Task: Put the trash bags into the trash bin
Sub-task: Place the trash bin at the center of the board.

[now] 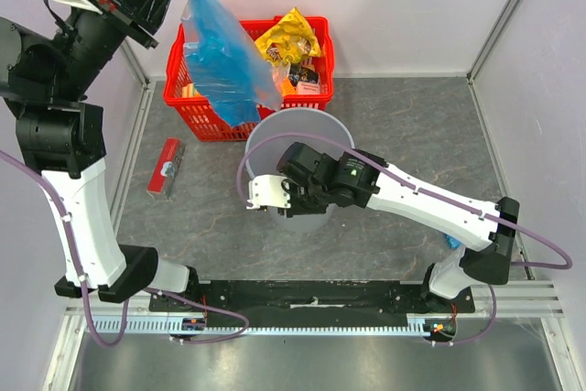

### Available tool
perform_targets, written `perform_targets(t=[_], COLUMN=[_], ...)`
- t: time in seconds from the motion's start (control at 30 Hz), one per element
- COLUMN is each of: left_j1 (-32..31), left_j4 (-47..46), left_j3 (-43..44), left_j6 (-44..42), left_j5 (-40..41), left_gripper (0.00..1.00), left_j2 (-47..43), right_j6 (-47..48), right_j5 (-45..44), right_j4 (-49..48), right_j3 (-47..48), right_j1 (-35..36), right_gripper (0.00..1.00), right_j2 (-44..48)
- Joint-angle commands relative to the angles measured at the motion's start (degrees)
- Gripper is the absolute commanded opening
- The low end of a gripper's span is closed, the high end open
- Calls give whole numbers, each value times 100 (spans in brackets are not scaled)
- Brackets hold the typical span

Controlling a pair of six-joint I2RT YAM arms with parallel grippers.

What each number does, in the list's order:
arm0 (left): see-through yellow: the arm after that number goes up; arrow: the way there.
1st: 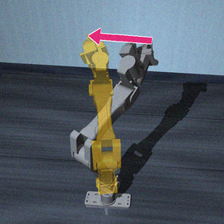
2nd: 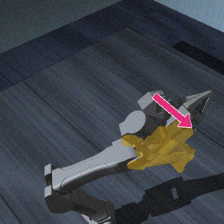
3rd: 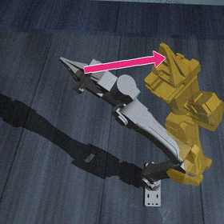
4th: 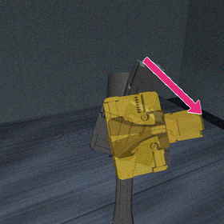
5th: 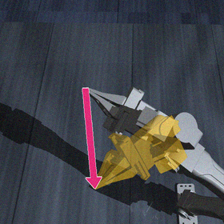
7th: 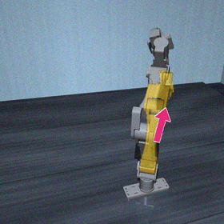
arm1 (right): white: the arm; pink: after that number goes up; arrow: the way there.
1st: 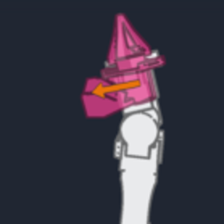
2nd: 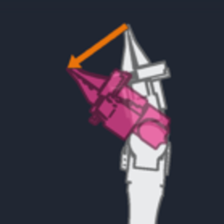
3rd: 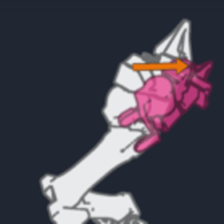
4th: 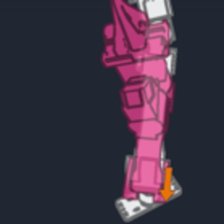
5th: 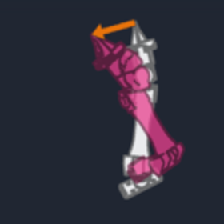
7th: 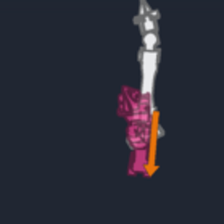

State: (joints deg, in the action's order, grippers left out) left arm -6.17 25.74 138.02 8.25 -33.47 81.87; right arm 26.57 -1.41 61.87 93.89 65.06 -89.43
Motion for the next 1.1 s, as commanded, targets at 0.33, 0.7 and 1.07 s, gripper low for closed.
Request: perform_targets(t=[0.33, 0.7, 1.07], left_j1=[-156, -771, -1000], left_j4=[-1730, -1800, -1440], left_j3=[-283, -2075, -2288], left_j6=[2998, 2656, 1707], left_j5=[-792, -1266, -1407], left_gripper=[2, 2, 2], left_j2=[488, 84, 260], right_j6=[-29, -38, 94], right_j5=[-334, -255, 96], right_j4=[-272, -149, -61], right_j3=[271, 569, 955], right_j1=[7, 7, 7], right_gripper=[36, 53, 88], right_j2=[-215, -163, 215])
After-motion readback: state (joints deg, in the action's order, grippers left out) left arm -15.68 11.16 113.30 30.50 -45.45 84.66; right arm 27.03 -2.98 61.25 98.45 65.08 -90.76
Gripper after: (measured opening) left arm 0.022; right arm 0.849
